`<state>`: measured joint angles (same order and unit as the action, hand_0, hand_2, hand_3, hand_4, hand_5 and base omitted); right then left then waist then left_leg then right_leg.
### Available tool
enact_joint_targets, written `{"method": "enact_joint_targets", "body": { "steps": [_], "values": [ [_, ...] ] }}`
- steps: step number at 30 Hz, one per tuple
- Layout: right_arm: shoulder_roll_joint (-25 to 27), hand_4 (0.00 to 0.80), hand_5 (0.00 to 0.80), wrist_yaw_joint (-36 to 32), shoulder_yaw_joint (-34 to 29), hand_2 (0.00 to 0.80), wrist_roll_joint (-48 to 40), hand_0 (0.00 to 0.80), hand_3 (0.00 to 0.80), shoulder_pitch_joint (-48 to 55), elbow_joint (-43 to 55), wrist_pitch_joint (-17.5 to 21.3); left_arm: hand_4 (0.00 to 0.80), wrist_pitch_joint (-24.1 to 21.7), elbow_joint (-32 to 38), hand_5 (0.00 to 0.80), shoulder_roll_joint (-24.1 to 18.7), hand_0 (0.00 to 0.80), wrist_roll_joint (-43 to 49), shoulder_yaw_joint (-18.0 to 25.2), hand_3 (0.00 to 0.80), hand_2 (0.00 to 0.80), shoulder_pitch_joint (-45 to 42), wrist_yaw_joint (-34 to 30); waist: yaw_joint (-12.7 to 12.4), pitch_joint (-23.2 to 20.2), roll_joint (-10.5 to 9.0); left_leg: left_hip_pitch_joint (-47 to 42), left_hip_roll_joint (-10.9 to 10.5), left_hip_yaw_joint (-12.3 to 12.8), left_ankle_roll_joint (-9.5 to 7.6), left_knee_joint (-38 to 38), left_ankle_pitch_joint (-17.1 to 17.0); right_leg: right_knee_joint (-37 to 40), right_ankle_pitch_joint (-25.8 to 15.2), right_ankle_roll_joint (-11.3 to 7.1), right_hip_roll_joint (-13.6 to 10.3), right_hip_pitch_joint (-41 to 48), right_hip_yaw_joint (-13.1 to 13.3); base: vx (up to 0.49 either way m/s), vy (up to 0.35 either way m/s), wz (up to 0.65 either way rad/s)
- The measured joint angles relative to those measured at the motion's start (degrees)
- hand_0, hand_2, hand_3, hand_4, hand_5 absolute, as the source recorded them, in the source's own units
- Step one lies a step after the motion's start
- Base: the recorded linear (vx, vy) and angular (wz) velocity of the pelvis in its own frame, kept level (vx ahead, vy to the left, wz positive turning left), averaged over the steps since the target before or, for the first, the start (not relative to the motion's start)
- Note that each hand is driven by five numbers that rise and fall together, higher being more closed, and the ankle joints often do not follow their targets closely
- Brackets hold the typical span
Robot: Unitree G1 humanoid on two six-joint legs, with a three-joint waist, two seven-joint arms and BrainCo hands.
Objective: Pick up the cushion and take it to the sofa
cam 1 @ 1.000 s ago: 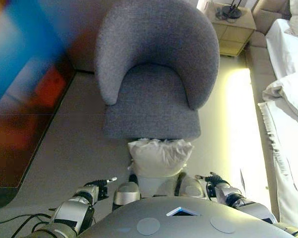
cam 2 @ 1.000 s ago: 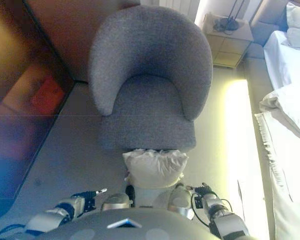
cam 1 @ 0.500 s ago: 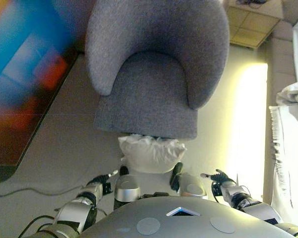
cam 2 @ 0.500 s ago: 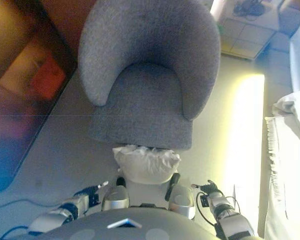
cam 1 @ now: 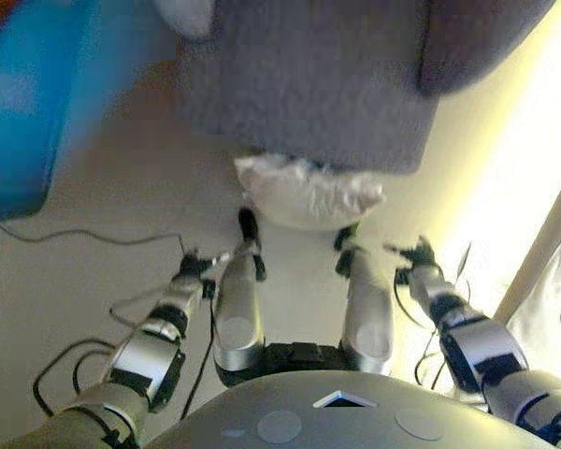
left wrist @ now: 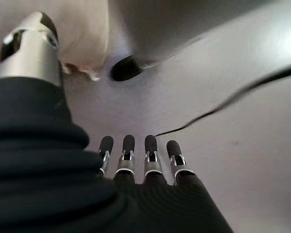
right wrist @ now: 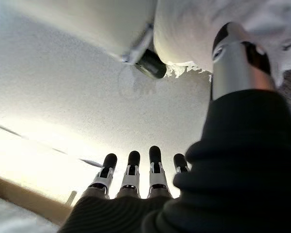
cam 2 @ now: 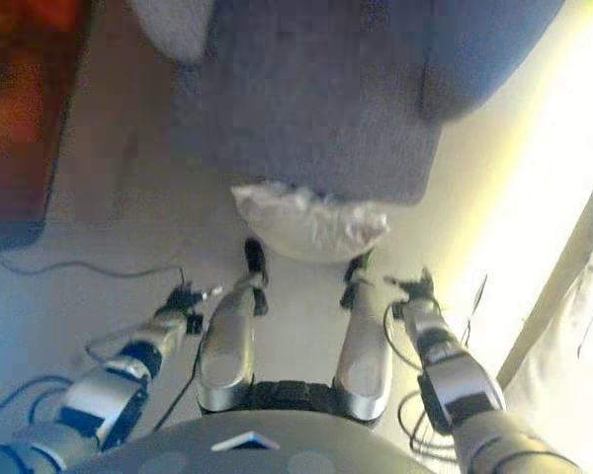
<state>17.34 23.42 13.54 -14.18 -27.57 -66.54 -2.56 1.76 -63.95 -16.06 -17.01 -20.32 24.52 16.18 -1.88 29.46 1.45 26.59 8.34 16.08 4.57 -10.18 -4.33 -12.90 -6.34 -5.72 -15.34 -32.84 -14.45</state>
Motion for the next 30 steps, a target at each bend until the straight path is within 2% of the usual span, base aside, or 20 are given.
{"method": "enact_joint_targets", "body": {
  "steps": [1,5,7,9,10,12,14,16,24,30],
  "values": [
    [-0.3,0.0,0.0,1.1,0.5,0.0,0.0,0.0,0.0,-1.0,1.0,0.3,0.0,-1.0,0.3,0.0,1.0,0.0,0.0,-0.8,0.0,0.0,1.3,1.3,-0.2,0.4,0.18,0.2,0.0,0.8,-0.14,0.4,-0.1,1.5,-1.0,0.03,-0.1,-0.1,-0.4,-0.099,-0.074,-0.29],
    [-0.8,0.0,0.0,5.6,2.2,0.0,0.0,0.0,0.0,-2.3,5.0,1.1,0.0,-3.9,0.7,0.0,4.1,0.0,0.5,-4.6,0.0,0.0,3.6,8.6,1.1,0.4,0.25,3.4,-0.3,0.9,0.1,0.7,0.2,2.8,-2.7,0.71,-0.2,-3.8,-0.3,-0.036,0.035,-0.17],
    [-0.4,0.0,0.0,6.2,2.2,0.0,0.0,0.0,0.0,-3.8,5.2,1.8,0.0,-7.2,0.8,0.0,4.5,0.0,0.5,-6.1,0.0,0.0,5.1,8.6,2.3,0.4,0.29,6.7,-0.5,0.9,0.05,0.4,0.1,2.3,-2.8,0.73,-0.4,-7.5,0.1,0.023,0.055,0.0],
    [0.7,0.0,0.0,6.5,2.1,0.0,0.0,0.0,0.0,-4.5,5.3,1.9,0.0,-8.7,1.0,0.0,4.1,0.0,0.4,-6.5,0.0,0.0,7.1,8.6,2.6,0.4,0.36,8.9,-0.8,1.0,0.04,0.4,0.1,1.7,-3.0,0.73,-0.4,-10.7,1.4,0.011,0.076,-0.15],
    [1.9,0.0,0.0,6.0,1.9,0.0,0.1,0.0,0.0,-4.5,4.8,3.2,0.0,-9.0,1.5,0.0,3.7,0.0,0.3,-6.7,0.0,0.0,8.3,8.6,2.7,0.5,0.48,9.8,-1.1,1.0,0.14,0.5,0.2,1.3,-3.1,0.74,-0.5,-12.5,2.2,0.019,0.051,-0.24],
    [4.2,0.0,0.0,4.4,1.3,0.0,0.5,0.0,0.0,-4.8,1.8,8.4,0.0,-11.0,2.2,0.0,2.3,0.0,-0.4,-6.7,0.0,0.0,9.9,8.6,2.6,0.5,0.74,11.5,-1.6,0.8,0.33,0.5,0.4,0.2,-3.1,0.71,-0.8,-15.7,3.8,0.021,0.009,-0.21],
    [5.9,0.0,0.0,3.7,1.5,0.0,0.5,0.0,0.0,-5.5,1.0,10.5,0.0,-12.5,1.8,0.0,0.8,0.0,-2.6,-6.0,0.0,0.0,11.4,8.6,3.6,0.5,0.97,13.7,-1.8,0.7,0.38,0.3,0.4,0.0,-3.5,0.77,-0.9,-18.4,4.6,-0.015,-0.018,-0.12],
    [6.6,0.0,0.0,4.0,1.7,0.0,0.8,0.0,0.0,-7.1,1.2,10.5,0.0,-14.0,1.9,0.0,-0.2,0.0,-4.1,-5.4,0.0,0.0,12.8,8.6,4.4,0.5,1.23,16.1,-1.6,0.6,0.46,-0.5,0.5,0.0,-3.9,1.2,-0.8,-20.8,4.7,-0.028,-0.016,-0.06],
    [8.3,0.0,0.0,7.2,2.2,0.0,2.2,0.0,0.0,-14.3,3.9,9.6,0.0,-17.6,5.5,0.0,-0.2,0.0,-11.9,-4.9,0.0,0.0,15.6,8.8,4.0,0.5,2.55,26.6,-1.1,-0.5,0.73,-4.7,0.7,-1.4,-4.8,2.13,-0.6,-30.3,5.4,-0.009,0.006,0.04],
    [10.5,0.0,0.0,8.4,3.4,0.0,3.0,0.0,0.0,-22.2,5.8,8.3,0.0,-19.0,6.8,0.0,-0.1,0.0,-22.2,1.1,0.0,0.0,18.5,9.3,2.7,0.5,3.03,34.7,-0.4,-1.9,0.66,-7.6,0.7,-2.0,-5.7,2.93,-0.4,-36.7,5.0,0.009,0.003,0.1]
  ]
}}
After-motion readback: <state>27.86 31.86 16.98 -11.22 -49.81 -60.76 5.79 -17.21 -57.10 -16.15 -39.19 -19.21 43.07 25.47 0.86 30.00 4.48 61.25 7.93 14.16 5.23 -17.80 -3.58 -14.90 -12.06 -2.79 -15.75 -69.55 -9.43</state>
